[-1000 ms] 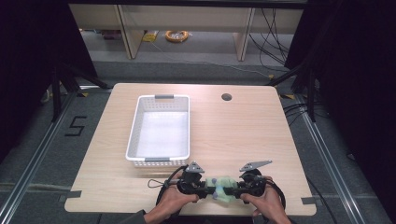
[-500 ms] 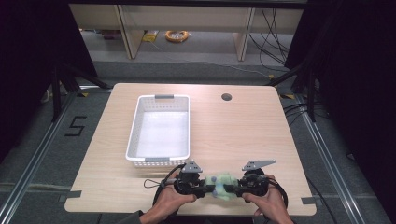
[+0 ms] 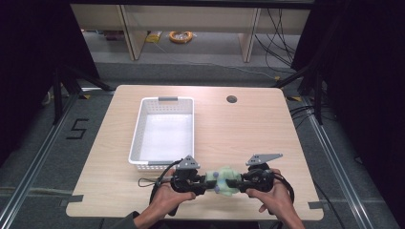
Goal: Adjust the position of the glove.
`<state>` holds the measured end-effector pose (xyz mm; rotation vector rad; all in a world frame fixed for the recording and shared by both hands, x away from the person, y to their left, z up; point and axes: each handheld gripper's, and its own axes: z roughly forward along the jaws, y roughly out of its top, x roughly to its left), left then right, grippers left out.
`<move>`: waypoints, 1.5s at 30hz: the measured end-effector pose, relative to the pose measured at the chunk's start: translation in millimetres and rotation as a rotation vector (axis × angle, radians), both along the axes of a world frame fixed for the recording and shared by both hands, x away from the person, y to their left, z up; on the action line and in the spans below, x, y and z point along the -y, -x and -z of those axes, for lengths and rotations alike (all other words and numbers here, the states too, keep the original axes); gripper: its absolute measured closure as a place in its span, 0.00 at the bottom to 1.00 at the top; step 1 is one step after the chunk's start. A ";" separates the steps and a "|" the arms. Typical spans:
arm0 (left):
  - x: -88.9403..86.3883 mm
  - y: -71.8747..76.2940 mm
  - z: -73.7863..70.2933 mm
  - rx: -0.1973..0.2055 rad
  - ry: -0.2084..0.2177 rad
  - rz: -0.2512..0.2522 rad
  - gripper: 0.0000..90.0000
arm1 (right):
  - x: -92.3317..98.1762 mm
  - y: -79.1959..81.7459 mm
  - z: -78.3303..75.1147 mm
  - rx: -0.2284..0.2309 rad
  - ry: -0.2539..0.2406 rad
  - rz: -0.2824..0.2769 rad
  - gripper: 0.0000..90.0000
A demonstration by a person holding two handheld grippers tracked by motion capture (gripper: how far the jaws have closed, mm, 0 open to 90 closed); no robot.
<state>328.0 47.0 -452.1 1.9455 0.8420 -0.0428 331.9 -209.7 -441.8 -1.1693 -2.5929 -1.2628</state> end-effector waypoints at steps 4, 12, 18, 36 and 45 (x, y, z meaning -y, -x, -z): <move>-9.7 -1.6 -16.6 0.032 -0.018 -0.023 0.79 | -10.3 -6.5 -14.2 0.001 -0.016 -0.008 0.75; -31.7 -14.4 -39.9 0.055 -0.026 -0.072 0.79 | -32.4 -28.0 -38.4 0.035 -0.013 -0.032 0.75; -50.7 -22.3 -49.5 0.067 -0.041 -0.119 0.79 | -55.1 -47.9 -50.8 0.062 0.023 -0.071 0.75; -127.9 -59.3 -60.0 0.070 -0.082 -0.232 0.78 | -140.9 -105.1 -66.0 0.055 0.038 -0.148 0.74; -150.0 -80.6 -36.1 0.009 -0.123 -0.270 0.78 | -175.1 -132.3 -43.6 0.003 0.089 -0.153 0.74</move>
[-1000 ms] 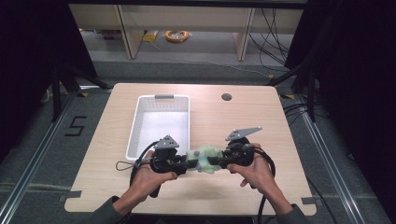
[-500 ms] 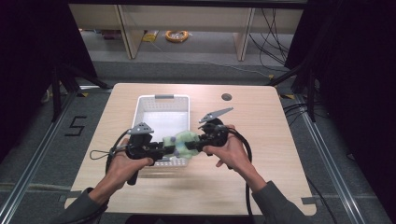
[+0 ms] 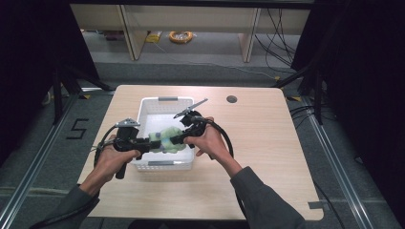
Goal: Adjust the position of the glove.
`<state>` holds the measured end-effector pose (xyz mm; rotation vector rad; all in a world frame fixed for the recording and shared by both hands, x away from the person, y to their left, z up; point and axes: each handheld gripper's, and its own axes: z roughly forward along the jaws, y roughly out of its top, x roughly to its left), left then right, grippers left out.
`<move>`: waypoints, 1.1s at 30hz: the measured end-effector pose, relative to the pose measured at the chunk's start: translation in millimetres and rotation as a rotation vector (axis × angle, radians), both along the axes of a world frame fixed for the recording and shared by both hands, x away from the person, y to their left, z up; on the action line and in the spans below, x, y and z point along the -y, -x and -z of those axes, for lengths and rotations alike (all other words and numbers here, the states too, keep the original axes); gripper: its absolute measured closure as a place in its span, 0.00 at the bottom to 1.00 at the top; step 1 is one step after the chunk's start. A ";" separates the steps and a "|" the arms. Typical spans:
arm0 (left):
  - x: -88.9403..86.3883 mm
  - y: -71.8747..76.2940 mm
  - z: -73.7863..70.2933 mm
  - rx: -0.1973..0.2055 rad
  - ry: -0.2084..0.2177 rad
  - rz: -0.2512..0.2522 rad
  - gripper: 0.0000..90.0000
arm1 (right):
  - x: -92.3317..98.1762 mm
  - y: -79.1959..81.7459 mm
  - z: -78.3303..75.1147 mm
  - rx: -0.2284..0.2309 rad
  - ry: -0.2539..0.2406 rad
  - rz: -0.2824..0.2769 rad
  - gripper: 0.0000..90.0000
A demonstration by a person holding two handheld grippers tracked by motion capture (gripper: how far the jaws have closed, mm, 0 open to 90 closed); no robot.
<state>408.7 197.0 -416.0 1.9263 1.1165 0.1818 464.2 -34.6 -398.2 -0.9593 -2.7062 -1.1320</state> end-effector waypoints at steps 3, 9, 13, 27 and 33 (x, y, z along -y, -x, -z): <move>-2.3 -4.6 7.2 -0.026 -0.001 -0.010 0.78 | -5.4 -5.3 7.5 -0.026 0.013 0.006 0.74; -2.6 -14.0 20.6 -0.055 -0.041 -0.001 0.78 | -11.4 -13.4 23.3 -0.051 0.043 0.018 0.74; -2.9 -17.4 26.4 -0.079 -0.057 0.013 0.78 | -12.8 -16.0 31.4 -0.070 0.053 0.027 0.73; 2.5 -23.4 36.6 -0.145 -0.099 0.010 0.77 | -16.5 -21.4 48.0 -0.111 0.101 0.025 0.72; 1.7 -26.4 39.6 -0.173 -0.113 0.000 0.76 | -17.9 -22.5 51.0 -0.130 0.123 0.015 0.71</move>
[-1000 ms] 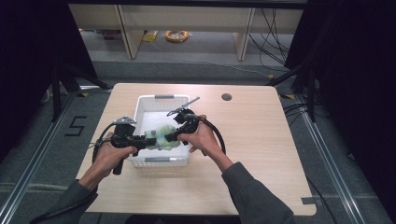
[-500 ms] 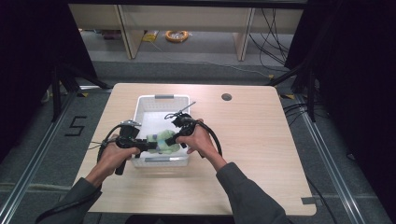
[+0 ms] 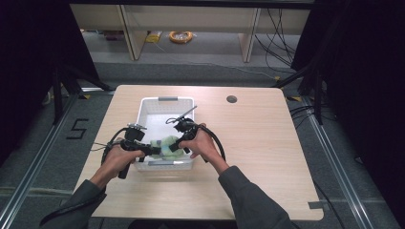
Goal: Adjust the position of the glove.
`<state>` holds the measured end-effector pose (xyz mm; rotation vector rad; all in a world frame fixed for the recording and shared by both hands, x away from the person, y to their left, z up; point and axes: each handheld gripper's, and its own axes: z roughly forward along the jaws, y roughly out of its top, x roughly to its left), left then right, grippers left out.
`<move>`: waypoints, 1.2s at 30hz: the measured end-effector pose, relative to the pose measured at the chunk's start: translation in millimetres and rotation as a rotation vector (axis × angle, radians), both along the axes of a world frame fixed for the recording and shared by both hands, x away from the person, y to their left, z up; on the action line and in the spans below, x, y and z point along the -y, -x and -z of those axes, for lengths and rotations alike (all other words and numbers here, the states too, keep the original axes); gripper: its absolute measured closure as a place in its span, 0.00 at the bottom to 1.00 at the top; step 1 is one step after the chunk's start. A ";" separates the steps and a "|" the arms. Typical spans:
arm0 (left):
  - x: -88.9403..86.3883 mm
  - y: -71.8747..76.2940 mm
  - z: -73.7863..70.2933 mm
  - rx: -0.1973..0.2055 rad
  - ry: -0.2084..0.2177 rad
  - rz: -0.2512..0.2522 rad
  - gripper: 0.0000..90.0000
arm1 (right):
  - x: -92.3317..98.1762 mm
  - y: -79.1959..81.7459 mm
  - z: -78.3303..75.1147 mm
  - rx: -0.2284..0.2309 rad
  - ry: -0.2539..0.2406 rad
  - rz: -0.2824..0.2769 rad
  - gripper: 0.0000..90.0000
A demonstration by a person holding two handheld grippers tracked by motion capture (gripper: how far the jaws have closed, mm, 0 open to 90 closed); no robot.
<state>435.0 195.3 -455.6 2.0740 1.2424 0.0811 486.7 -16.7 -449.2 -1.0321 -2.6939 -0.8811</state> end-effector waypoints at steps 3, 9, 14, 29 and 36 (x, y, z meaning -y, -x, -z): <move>1.8 -0.5 2.2 0.001 -0.006 -0.008 0.76 | -3.3 1.4 -0.1 0.020 0.025 0.006 0.70; 1.8 -0.7 4.2 -0.027 -0.029 -0.010 0.72 | -4.9 1.5 1.1 0.033 0.065 -0.015 0.67; -1.3 -1.4 1.8 -0.010 -0.028 -0.056 0.61 | -7.5 3.2 1.7 0.036 0.105 -0.011 0.60; -6.7 2.7 -14.8 0.101 -0.004 -0.104 0.55 | -6.6 1.9 -14.1 0.112 0.118 0.004 0.46; -5.3 12.0 -23.1 0.122 0.074 -0.090 0.53 | 2.3 2.5 -24.6 0.157 0.084 0.007 0.43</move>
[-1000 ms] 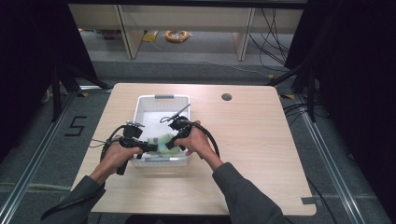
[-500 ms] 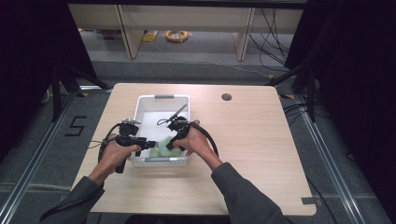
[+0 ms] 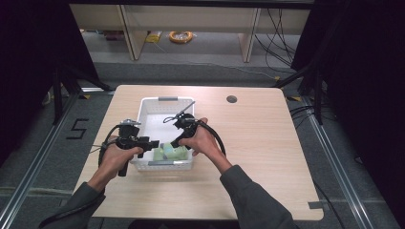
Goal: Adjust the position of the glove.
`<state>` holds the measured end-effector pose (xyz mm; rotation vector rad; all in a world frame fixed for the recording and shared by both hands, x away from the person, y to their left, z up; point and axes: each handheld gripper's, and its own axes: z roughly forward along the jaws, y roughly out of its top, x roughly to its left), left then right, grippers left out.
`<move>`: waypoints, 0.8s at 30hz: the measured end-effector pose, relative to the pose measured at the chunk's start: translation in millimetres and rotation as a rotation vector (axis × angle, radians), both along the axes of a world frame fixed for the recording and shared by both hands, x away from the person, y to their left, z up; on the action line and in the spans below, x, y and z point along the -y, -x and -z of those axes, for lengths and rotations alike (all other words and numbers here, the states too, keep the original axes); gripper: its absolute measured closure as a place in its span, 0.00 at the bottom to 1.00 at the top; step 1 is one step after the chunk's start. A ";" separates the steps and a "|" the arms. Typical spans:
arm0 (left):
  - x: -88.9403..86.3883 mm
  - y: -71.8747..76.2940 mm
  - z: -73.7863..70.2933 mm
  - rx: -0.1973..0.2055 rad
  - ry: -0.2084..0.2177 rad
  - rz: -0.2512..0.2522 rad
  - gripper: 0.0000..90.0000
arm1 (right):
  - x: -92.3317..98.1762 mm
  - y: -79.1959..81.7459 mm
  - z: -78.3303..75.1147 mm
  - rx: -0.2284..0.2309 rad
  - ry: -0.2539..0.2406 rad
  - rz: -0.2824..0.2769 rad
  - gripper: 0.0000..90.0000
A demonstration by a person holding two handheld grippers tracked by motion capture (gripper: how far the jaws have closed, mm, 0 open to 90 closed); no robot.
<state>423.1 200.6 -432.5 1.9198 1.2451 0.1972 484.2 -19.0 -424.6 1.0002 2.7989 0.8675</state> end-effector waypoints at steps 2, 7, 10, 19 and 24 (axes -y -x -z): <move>-0.2 5.4 -3.8 0.006 0.024 0.008 0.51 | 5.5 1.9 -5.3 0.006 -0.024 -0.003 0.42; 2.5 17.9 -8.4 0.026 0.023 0.034 0.44 | 24.0 11.0 -16.6 0.018 -0.067 0.014 0.41; 6.5 24.5 -9.6 0.036 0.025 0.041 0.39 | 32.9 15.4 -19.9 0.037 -0.085 0.005 0.39; 19.7 47.1 -11.9 0.072 0.068 0.087 0.30 | 56.3 35.7 -28.3 0.036 -0.144 0.034 0.29; 28.5 66.2 -10.6 0.101 0.092 0.117 0.28 | 69.7 46.3 -27.4 0.063 -0.203 0.035 0.23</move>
